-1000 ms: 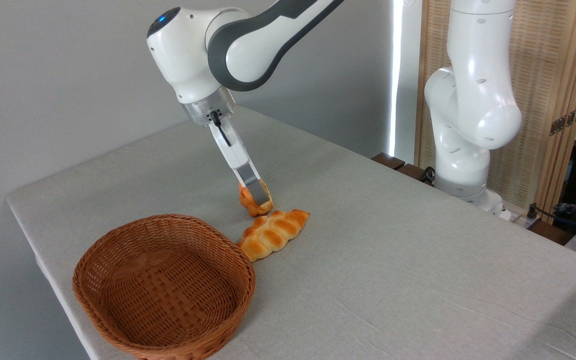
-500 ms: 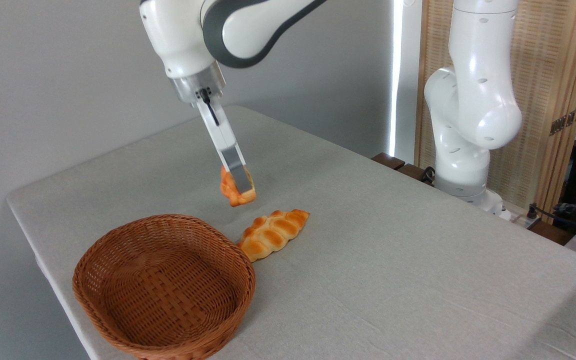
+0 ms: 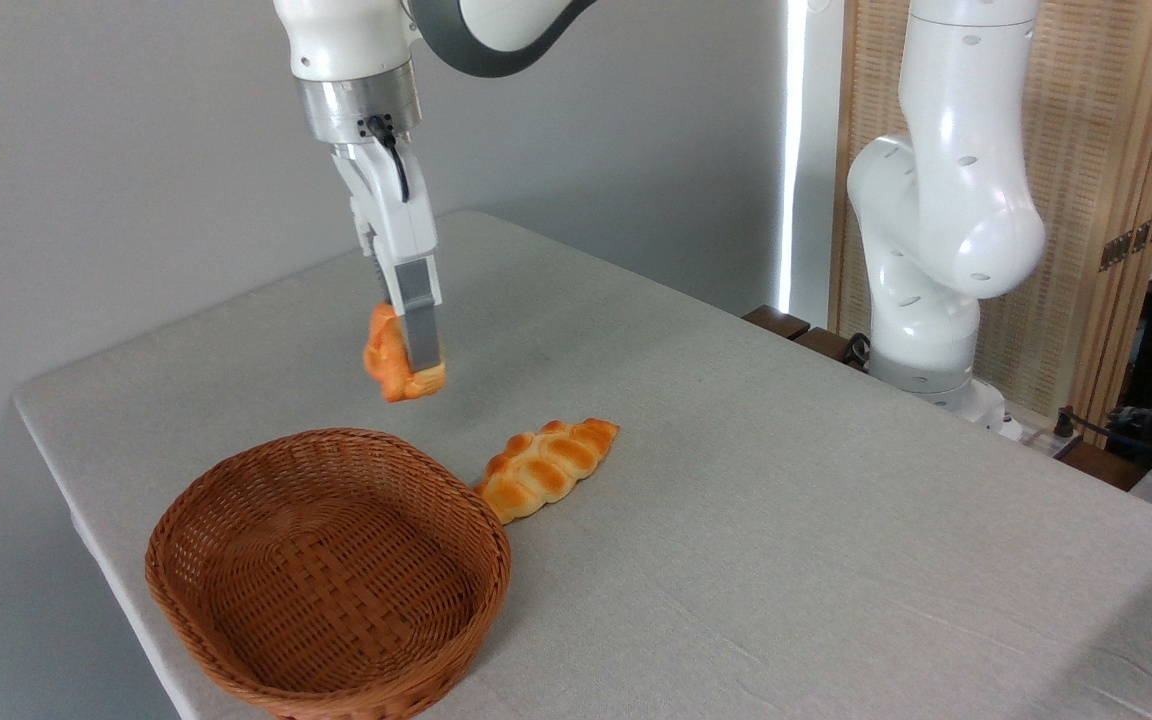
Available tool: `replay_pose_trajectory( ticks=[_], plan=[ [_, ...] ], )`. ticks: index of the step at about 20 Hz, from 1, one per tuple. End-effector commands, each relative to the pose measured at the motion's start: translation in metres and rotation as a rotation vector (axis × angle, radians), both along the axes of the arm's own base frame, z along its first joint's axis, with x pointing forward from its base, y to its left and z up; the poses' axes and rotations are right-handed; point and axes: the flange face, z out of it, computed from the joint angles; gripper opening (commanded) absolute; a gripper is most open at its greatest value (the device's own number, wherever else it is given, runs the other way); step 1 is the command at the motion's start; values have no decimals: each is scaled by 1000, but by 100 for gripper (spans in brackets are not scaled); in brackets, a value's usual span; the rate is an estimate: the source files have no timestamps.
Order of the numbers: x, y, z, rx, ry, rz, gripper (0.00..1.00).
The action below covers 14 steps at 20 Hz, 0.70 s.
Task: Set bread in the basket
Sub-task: 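Lift the bun and carry it over the wicker basket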
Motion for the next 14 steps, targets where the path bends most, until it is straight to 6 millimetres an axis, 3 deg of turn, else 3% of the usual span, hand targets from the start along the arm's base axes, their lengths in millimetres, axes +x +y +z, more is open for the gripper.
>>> replay_pose_trajectory(
  ticks=[1, 4, 5, 8, 9, 11, 14],
  plan=[
    [20, 19, 7, -61, -77, 59, 59],
    [28, 20, 2, -63, -100, 69, 61],
    [33, 20, -1, -67, -122, 72, 71],
    [43, 18, -7, -76, -160, 90, 73],
    [47, 17, -10, -80, -172, 114, 85],
    [52, 15, -18, -84, -176, 155, 97],
    [54, 12, -28, -80, -158, 180, 100]
  ],
)
